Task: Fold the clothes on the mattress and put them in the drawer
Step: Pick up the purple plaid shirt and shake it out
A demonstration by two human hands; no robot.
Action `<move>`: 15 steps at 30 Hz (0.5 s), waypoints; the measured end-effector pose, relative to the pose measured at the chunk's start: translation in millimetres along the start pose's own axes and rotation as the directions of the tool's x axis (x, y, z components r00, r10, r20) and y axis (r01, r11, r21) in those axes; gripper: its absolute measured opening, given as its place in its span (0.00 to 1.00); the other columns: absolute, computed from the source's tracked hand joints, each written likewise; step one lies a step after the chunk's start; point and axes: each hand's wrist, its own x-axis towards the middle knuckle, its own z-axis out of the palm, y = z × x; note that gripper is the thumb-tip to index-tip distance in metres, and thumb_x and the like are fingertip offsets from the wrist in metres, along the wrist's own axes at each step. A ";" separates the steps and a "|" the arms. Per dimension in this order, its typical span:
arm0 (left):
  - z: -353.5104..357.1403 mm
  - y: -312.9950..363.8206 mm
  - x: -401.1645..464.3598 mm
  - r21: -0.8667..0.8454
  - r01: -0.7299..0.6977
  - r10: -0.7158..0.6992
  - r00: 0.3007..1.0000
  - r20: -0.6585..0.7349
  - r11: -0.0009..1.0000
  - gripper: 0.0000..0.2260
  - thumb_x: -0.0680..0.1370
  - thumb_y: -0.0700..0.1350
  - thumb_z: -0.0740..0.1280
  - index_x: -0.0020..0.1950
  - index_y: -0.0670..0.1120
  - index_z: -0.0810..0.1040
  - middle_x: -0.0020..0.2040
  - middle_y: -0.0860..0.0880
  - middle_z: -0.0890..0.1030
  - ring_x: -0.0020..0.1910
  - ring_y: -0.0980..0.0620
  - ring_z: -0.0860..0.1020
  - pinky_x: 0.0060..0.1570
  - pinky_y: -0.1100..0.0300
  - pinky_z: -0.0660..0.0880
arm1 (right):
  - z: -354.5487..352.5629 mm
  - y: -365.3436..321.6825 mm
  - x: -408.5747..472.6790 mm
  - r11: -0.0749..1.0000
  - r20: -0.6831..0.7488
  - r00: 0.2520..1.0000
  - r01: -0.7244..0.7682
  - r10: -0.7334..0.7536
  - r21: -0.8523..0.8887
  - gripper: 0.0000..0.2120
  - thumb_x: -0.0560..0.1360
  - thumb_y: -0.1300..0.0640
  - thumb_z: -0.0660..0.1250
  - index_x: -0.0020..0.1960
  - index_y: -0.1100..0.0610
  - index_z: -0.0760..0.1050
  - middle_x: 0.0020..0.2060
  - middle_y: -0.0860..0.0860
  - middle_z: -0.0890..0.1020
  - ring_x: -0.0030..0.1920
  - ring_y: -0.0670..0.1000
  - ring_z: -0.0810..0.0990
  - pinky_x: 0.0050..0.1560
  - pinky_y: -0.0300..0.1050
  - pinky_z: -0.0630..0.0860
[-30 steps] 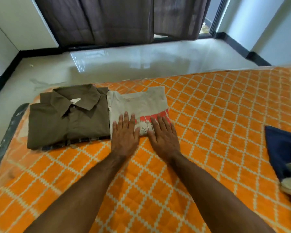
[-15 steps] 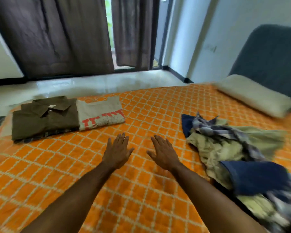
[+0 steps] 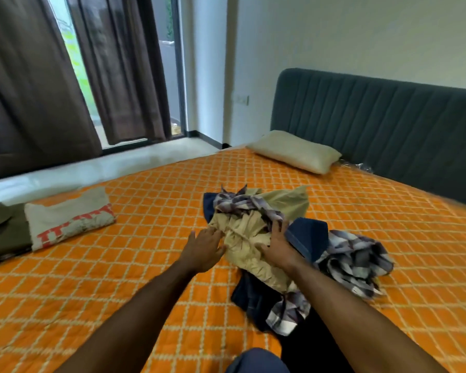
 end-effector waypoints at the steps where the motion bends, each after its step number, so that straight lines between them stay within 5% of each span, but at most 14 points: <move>1: 0.3 8.7 2.6 -0.002 -0.021 0.021 1.000 0.017 1.000 0.20 0.85 0.58 0.54 0.74 0.51 0.66 0.74 0.50 0.67 0.73 0.46 0.66 0.71 0.41 0.59 | -2.9 9.5 -0.7 0.993 0.002 0.999 -0.048 0.048 0.103 0.45 0.82 0.43 0.65 0.82 0.60 0.40 0.82 0.57 0.41 0.81 0.62 0.49 0.78 0.56 0.57; 4: 3.7 29.0 10.5 -0.035 -0.078 0.079 0.997 0.019 0.996 0.21 0.84 0.56 0.57 0.76 0.50 0.64 0.74 0.50 0.66 0.72 0.46 0.67 0.68 0.45 0.63 | -10.7 39.8 -1.1 0.969 -0.003 0.994 -0.109 0.113 0.223 0.43 0.80 0.46 0.68 0.82 0.60 0.46 0.76 0.62 0.63 0.73 0.63 0.67 0.62 0.53 0.71; 7: 11.6 43.8 20.3 -0.100 -0.096 0.094 0.995 -0.019 0.990 0.23 0.83 0.55 0.60 0.77 0.50 0.63 0.74 0.49 0.66 0.72 0.45 0.66 0.64 0.46 0.68 | -10.1 65.8 -0.5 0.986 0.089 0.993 -0.088 0.076 0.141 0.30 0.79 0.46 0.70 0.74 0.58 0.62 0.61 0.60 0.77 0.58 0.60 0.78 0.45 0.47 0.69; 9: 15.0 50.2 25.0 -0.164 -0.085 0.083 0.996 -0.015 0.983 0.23 0.83 0.54 0.61 0.77 0.49 0.63 0.74 0.48 0.66 0.72 0.45 0.66 0.63 0.47 0.70 | -10.0 70.0 4.0 0.993 0.150 0.987 -0.066 0.050 0.101 0.20 0.78 0.45 0.71 0.60 0.56 0.69 0.54 0.56 0.78 0.54 0.57 0.79 0.45 0.48 0.70; 13: 21.9 55.6 36.5 -0.204 -0.065 0.056 0.997 -0.048 0.977 0.21 0.82 0.54 0.61 0.74 0.51 0.68 0.70 0.48 0.70 0.70 0.45 0.69 0.63 0.47 0.72 | -18.8 69.5 14.4 0.950 0.210 0.978 -0.057 -0.009 0.306 0.19 0.77 0.50 0.74 0.63 0.58 0.76 0.55 0.53 0.82 0.56 0.53 0.81 0.54 0.49 0.77; 15: 21.4 54.4 42.7 -0.221 -0.052 0.040 0.998 -0.057 0.974 0.19 0.82 0.57 0.61 0.71 0.53 0.70 0.67 0.49 0.70 0.66 0.45 0.70 0.61 0.47 0.72 | -25.5 70.3 19.4 0.919 0.195 0.981 -0.065 -0.013 0.390 0.11 0.78 0.53 0.72 0.56 0.58 0.80 0.50 0.54 0.84 0.52 0.53 0.82 0.56 0.53 0.78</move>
